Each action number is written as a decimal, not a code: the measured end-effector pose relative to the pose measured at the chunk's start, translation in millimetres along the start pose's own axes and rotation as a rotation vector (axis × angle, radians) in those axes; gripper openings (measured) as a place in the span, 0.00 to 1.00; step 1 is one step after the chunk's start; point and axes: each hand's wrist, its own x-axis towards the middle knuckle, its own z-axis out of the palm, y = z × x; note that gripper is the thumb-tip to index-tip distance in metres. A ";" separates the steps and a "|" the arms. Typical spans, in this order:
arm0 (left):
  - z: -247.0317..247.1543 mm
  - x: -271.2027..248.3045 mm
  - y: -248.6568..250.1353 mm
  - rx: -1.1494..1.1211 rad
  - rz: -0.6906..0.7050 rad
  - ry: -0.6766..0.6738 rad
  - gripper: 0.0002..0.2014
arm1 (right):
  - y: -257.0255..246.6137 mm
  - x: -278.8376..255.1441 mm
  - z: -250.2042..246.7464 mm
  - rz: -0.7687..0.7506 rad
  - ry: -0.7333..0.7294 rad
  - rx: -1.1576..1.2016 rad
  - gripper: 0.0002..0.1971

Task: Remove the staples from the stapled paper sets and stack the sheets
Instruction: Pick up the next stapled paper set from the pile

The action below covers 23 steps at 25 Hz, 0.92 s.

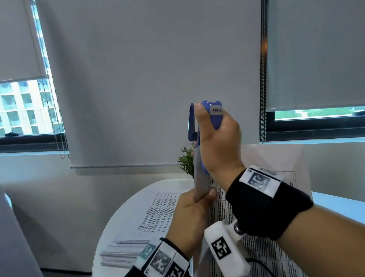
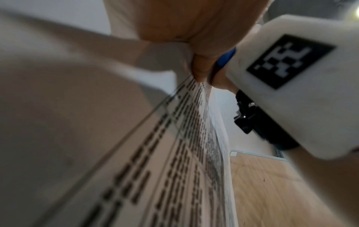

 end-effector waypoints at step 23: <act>-75.8 -24.0 -59.2 0.287 -0.170 0.284 0.10 | -13.3 46.0 -61.3 0.102 0.330 0.023 0.22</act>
